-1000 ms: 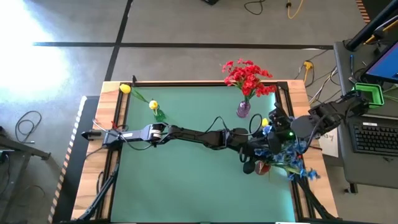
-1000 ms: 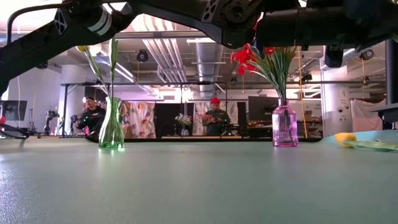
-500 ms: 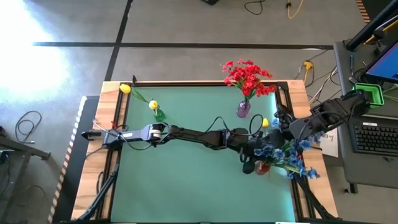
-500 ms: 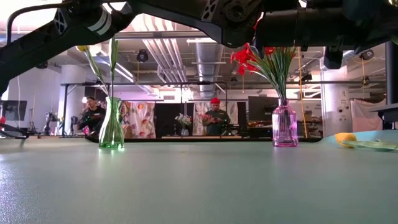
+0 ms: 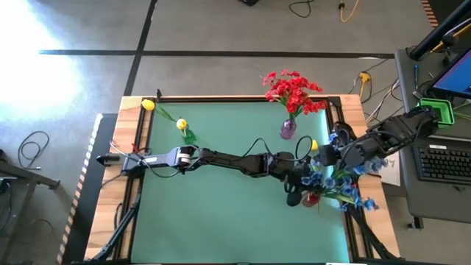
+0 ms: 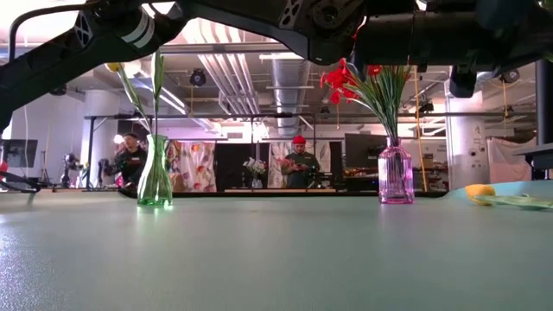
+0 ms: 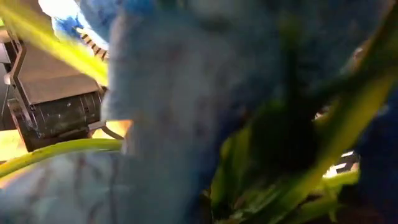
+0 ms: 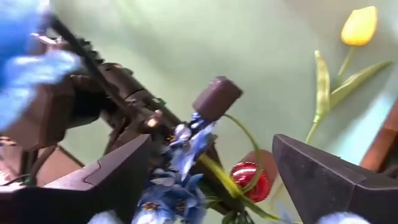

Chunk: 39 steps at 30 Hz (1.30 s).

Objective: Sort flowers into vase by color
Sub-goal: Put the blue flower into the red vase

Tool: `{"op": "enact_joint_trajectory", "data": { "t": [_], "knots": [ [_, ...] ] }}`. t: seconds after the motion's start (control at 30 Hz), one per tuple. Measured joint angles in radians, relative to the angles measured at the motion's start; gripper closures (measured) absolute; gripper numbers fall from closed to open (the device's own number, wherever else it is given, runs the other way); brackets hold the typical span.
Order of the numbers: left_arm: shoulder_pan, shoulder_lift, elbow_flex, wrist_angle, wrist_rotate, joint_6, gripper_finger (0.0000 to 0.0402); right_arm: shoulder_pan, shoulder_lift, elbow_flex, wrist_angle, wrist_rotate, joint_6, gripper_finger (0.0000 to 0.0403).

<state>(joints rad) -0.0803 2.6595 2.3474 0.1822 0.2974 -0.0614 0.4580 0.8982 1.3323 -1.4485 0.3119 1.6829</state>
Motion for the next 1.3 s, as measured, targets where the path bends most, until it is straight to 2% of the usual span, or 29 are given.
{"op": "enact_joint_trajectory", "data": {
  "t": [0.17,0.47,0.73,0.9,1.3],
  "knots": [
    [-0.004,0.0,0.001,-0.017,0.0,0.001,0.0398,0.0,0.0,0.0,-0.015,0.0,-0.027,0.0076],
    [-0.022,-0.001,0.001,-0.026,0.003,0.048,0.0398,0.0,0.0,0.0,-0.054,0.004,-0.033,0.0042],
    [-0.022,-0.001,0.001,-0.027,-0.019,0.049,0.0398,-0.016,-0.002,0.0,-0.078,0.06,-0.028,0.0039],
    [-0.022,-0.001,0.001,-0.027,-0.019,0.056,0.0398,-0.043,-0.002,0.0,-0.089,0.135,-0.054,0.0039],
    [-0.022,-0.001,0.001,-0.029,-0.019,0.056,0.0398,-0.14,-0.01,0.001,-0.089,0.228,-0.188,0.0039]
  ]
}}
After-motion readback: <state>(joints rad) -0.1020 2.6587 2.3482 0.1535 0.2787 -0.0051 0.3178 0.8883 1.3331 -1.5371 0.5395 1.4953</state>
